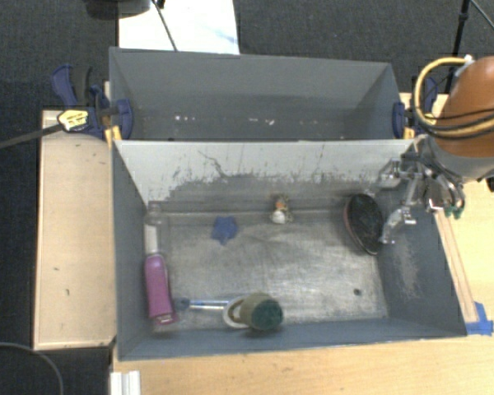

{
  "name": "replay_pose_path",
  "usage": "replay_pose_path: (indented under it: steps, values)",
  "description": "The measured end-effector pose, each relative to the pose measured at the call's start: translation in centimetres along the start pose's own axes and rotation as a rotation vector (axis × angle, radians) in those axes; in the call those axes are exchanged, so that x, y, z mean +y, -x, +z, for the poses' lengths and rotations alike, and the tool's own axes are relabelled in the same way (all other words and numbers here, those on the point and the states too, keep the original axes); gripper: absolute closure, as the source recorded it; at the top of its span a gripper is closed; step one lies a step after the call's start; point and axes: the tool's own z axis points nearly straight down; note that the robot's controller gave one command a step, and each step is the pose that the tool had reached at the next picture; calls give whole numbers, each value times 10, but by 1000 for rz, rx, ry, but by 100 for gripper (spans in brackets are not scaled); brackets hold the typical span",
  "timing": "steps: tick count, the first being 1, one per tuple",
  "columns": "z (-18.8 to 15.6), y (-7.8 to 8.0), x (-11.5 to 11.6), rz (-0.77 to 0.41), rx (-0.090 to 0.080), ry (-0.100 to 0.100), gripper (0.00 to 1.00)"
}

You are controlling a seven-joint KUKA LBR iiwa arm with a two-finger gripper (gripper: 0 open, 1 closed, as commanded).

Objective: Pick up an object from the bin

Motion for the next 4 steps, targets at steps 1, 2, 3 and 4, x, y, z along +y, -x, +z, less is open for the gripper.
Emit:
replay_pose_path:
  steps: [1, 2, 3, 4]
  values:
    - [73, 3, -7, -140, -11, 0, 0]
    - [73, 3, -8, -141, -9, 1, 100]
    - [-32, -1, -14, -520, -2, 1, 100]
    - [-30, -1, -14, -517, 1, 3, 0]
